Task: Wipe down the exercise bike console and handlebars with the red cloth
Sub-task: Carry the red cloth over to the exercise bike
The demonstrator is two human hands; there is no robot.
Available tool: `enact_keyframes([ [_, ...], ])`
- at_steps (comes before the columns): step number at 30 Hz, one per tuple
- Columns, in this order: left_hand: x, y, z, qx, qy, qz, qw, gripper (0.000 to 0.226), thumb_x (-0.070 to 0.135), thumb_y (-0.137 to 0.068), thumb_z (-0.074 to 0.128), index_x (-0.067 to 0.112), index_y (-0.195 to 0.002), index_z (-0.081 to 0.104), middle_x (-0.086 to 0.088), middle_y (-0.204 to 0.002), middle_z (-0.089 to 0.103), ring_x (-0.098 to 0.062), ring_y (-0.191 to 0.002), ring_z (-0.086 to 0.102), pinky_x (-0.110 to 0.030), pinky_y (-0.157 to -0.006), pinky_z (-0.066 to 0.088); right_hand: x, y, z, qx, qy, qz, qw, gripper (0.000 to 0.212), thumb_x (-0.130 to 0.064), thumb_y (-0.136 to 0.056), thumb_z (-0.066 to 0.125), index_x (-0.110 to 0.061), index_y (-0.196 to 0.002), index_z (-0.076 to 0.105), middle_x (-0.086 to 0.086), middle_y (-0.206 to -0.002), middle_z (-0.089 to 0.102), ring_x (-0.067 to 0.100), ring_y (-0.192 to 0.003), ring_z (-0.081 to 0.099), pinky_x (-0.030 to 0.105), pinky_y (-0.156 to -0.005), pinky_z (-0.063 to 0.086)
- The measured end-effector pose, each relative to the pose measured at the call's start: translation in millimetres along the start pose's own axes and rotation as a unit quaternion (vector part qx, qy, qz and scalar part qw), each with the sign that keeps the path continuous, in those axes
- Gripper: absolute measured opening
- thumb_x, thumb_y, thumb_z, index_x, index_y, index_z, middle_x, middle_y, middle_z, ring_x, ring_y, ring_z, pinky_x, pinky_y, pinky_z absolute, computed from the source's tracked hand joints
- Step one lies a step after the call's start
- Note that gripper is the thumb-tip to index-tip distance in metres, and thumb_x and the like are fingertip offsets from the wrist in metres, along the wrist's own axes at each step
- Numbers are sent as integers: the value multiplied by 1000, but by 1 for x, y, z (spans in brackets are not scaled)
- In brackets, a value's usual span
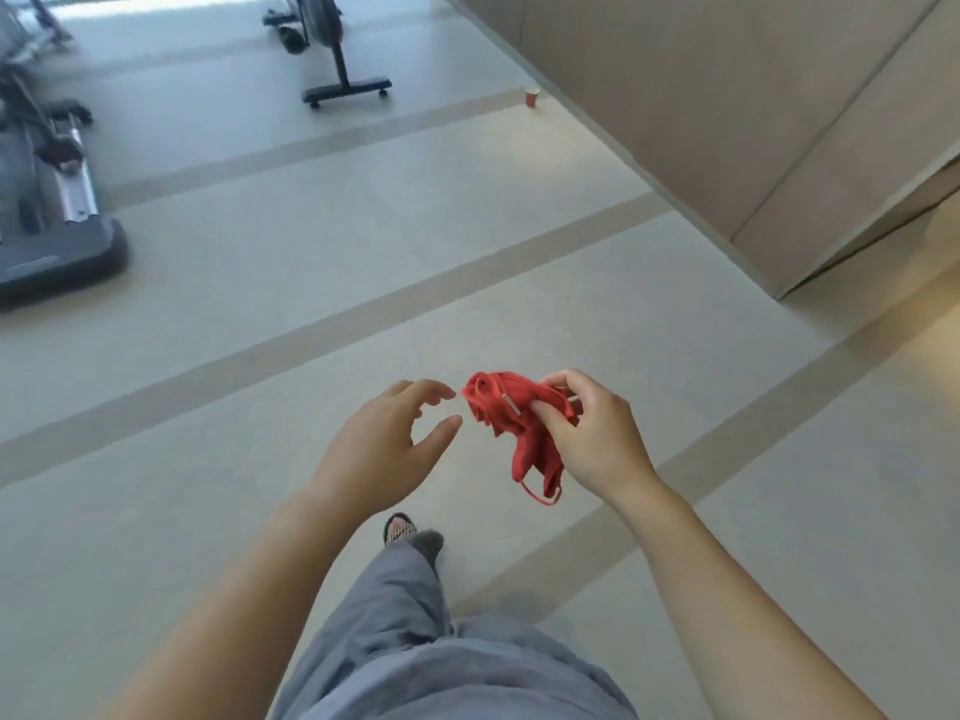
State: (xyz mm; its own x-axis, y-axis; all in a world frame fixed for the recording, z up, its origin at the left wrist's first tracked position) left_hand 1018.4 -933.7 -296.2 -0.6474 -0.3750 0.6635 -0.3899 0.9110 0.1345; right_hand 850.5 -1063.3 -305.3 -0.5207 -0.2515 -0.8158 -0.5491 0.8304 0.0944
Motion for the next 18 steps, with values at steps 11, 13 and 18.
enact_keyframes([
  [11,-86,-207,-118,50,34,-57,997,29,48,-89,47,37,-115,52,15,-116,55,-6,-102,55,-29,-82,46,-90,-249,65,-47,-20,-40,998,11,-24,-85,64,-32,-78,62,-13,-73,65,-3,-67,58,11,-58,45],
  [13,-94,-248,-144,49,37,-47,997,28,46,-89,48,35,-115,53,13,-116,55,-6,-102,54,-25,-78,42,-107,-293,73,-37,-21,-46,998,11,-24,-85,64,-32,-77,62,-14,-73,66,-1,-67,59,12,-58,46],
  [18,-109,-331,-190,34,32,-43,998,30,47,-89,48,35,-115,53,13,-117,54,-6,-102,54,-24,-78,40,-144,-388,98,-31,-32,-56,997,9,-22,-85,63,-29,-79,63,-15,-65,65,-5,-65,58,7,-54,42],
])
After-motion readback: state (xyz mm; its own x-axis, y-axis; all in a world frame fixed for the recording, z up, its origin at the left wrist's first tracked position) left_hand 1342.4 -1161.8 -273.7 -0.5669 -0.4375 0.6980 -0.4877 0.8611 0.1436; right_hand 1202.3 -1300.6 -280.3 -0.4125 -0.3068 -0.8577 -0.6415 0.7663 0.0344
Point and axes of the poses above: each hand's wrist, its own y-axis away from the middle knuckle, its own z-axis out of the palm, x = y × z, the point moved 2 cm from there along -y, towards the middle knuckle
